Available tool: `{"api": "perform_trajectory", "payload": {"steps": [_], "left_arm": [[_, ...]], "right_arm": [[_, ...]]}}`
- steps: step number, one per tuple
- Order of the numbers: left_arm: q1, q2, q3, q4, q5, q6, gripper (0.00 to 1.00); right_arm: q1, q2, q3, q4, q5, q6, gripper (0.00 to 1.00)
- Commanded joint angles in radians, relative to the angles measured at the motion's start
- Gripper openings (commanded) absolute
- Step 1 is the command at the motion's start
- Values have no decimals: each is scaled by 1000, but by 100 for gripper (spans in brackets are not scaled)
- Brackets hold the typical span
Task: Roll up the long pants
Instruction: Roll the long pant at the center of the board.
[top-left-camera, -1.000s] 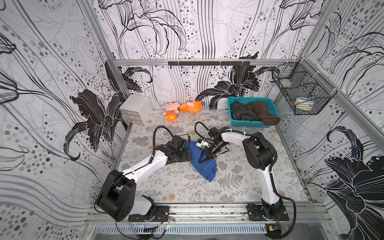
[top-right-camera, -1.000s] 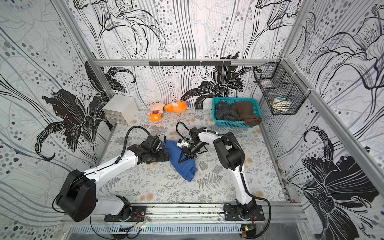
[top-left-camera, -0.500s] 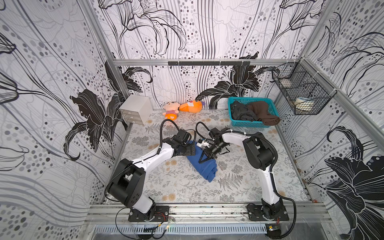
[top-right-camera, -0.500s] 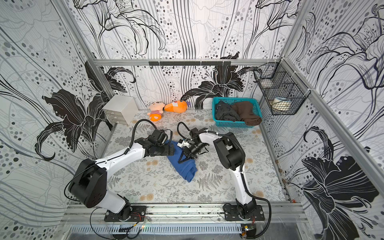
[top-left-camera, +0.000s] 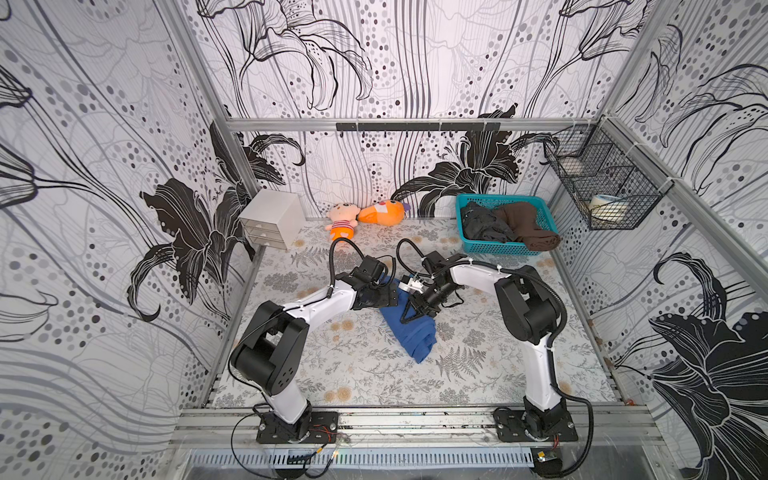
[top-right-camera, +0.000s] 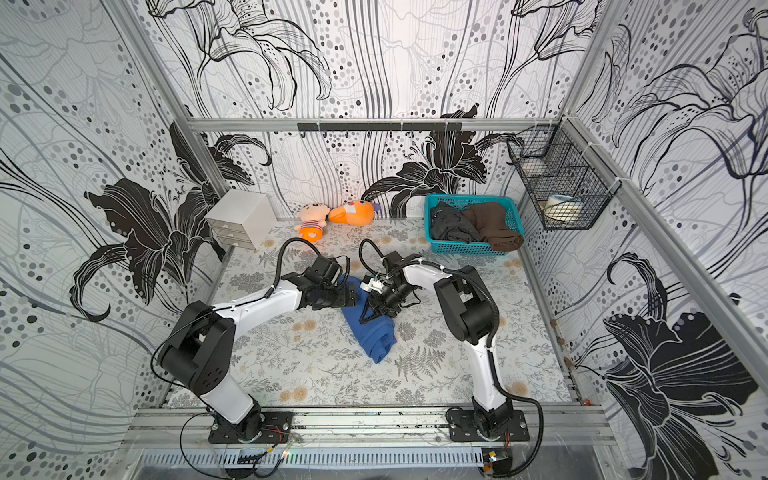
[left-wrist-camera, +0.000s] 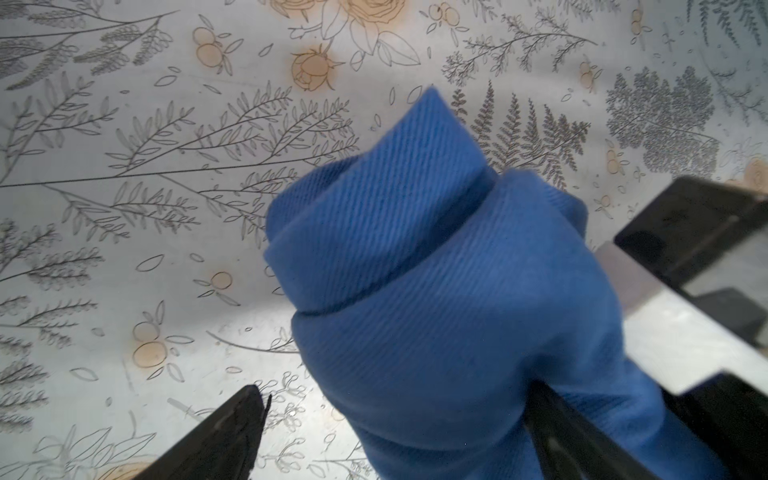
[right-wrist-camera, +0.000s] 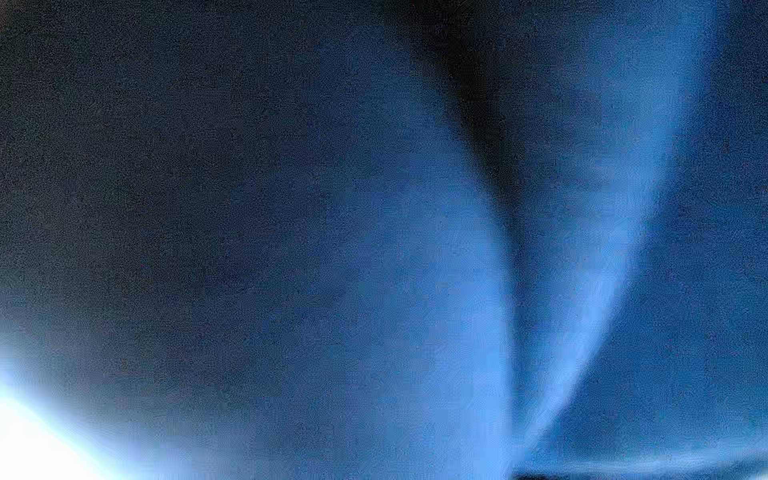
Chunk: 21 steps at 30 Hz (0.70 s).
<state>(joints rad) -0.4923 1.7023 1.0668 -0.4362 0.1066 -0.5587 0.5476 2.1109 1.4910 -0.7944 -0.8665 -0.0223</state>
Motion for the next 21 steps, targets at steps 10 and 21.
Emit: {"api": "perform_trajectory", "payload": {"steps": [10,21], "left_arm": [[-3,150,-91,-11,-47,-14,99],[-3,178,-54,-18,-31,-6,99]], "right_arm": [[29,-330,-125,84,578,10,62],[171,-452,-232,235,682,-41,99]]}}
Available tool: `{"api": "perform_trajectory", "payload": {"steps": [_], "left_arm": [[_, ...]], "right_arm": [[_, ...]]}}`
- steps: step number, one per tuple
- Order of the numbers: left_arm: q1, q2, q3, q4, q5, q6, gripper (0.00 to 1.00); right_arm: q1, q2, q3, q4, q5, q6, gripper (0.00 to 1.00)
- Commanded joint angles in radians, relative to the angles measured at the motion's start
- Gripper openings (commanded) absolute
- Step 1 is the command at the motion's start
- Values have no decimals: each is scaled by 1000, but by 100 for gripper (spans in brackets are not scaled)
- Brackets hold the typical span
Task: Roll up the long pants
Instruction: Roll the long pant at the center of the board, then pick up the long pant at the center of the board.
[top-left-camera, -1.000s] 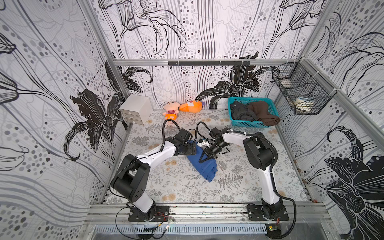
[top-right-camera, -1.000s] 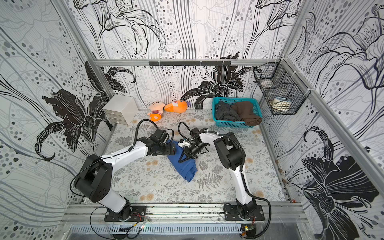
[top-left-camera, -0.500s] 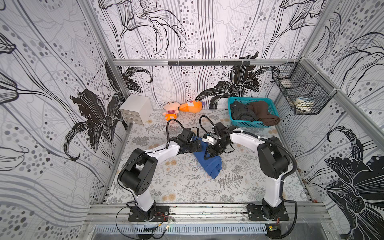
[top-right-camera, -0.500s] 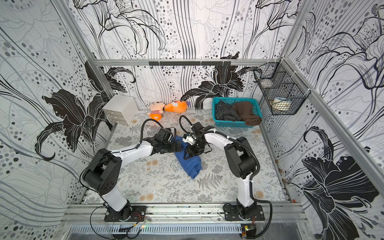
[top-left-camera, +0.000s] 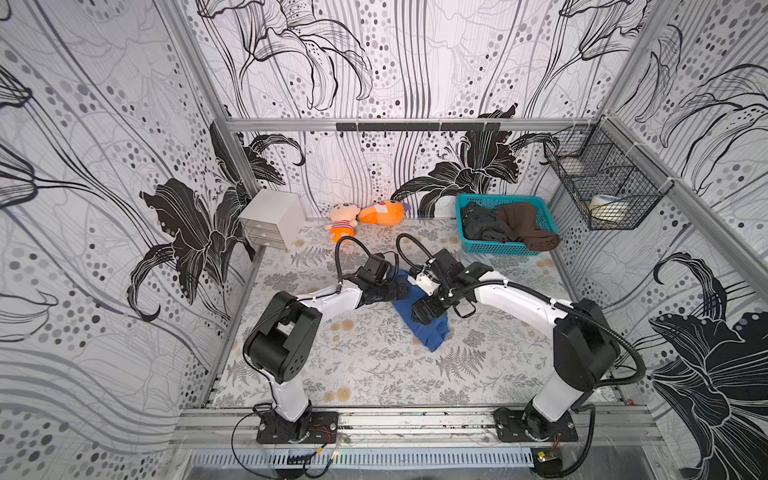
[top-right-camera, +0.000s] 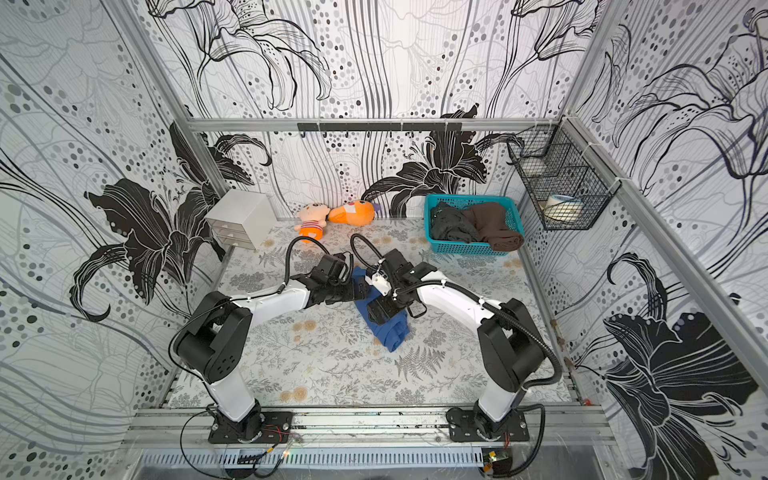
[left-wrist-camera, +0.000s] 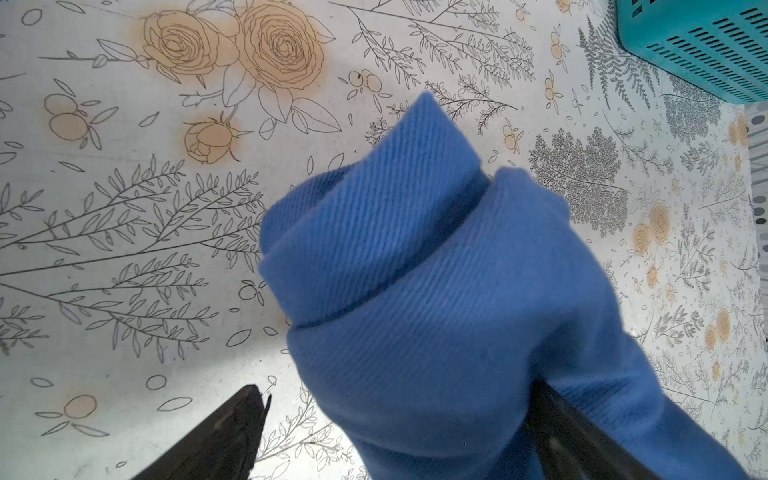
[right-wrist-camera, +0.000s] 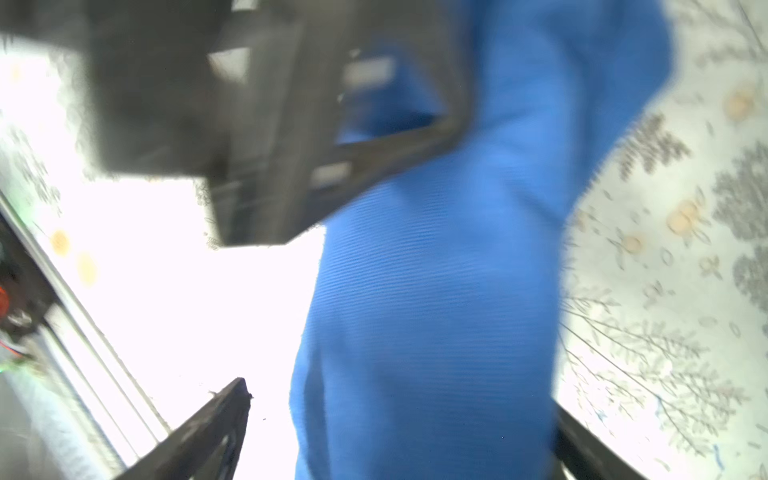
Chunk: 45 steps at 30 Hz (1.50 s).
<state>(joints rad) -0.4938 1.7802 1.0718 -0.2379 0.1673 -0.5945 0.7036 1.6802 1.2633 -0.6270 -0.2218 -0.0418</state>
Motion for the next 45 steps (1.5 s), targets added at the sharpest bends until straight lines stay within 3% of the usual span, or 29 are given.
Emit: {"api": "perform_trajectory", "payload": {"steps": [1,4,11,22,24,26,29,31,36,41,45], "left_arm": [[-2,101,-60,-216,-91,29,99],[-2,102,-64,-212,-89,26,99],[-2,90,-69,-215,-87,26,99],[6,81,-73,-218,-74,31,99],[6,78,-76,-218,-74,31,99],[7,75,-76,-221,-76,34,99],[11,73,-76,-226,-76,38,99],[14,73,-74,-231,-77,42,99],[30,38,-93,-254,-93,47,99],[114,-50,-156,-204,-25,18,99],[127,-108,-168,-200,-21,7,99]], "right_arm": [[19,-16,4,66,33,-21,99],[44,66,15,87,61,-9,99],[57,233,63,59,297,47,100],[51,353,20,84,221,61,98],[40,345,-3,84,194,67,82],[29,337,-23,83,189,75,51],[21,345,-33,65,215,71,23],[8,363,-29,58,169,69,0],[-3,350,-29,54,131,87,0],[-90,216,-89,107,11,120,0],[-151,98,-120,132,-54,130,0]]}}
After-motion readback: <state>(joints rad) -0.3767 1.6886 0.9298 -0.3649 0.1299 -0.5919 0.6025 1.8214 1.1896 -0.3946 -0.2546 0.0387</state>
